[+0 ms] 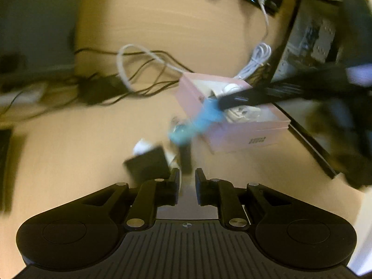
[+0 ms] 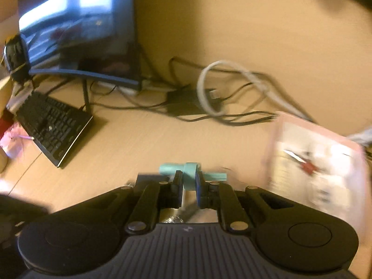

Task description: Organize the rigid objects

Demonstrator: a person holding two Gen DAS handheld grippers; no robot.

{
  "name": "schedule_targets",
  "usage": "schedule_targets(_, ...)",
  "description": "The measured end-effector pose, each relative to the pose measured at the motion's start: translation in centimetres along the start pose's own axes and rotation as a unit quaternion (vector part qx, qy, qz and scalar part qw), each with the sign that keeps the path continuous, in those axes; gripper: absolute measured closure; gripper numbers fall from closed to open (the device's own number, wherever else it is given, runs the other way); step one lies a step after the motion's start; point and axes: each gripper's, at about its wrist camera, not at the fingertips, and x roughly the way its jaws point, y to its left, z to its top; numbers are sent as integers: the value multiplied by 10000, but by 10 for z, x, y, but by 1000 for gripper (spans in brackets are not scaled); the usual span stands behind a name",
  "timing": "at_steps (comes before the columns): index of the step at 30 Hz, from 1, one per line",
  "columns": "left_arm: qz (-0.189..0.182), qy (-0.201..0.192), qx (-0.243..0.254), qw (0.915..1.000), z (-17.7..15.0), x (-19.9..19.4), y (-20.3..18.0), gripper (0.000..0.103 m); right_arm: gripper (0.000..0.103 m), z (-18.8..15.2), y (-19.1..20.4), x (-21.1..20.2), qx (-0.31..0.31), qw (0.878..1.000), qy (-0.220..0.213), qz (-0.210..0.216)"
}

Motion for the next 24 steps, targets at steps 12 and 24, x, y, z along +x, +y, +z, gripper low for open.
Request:
schedule_targets(12, 945, 496, -321, 9938, 39, 103, -22, 84, 103, -118, -57, -68, 542, 9894, -25, -1345)
schedule_targets(24, 1093, 1044, -206, 9883, 30, 114, -39, 76, 43, -178, -113, -104, 937, 9840, -603, -1390)
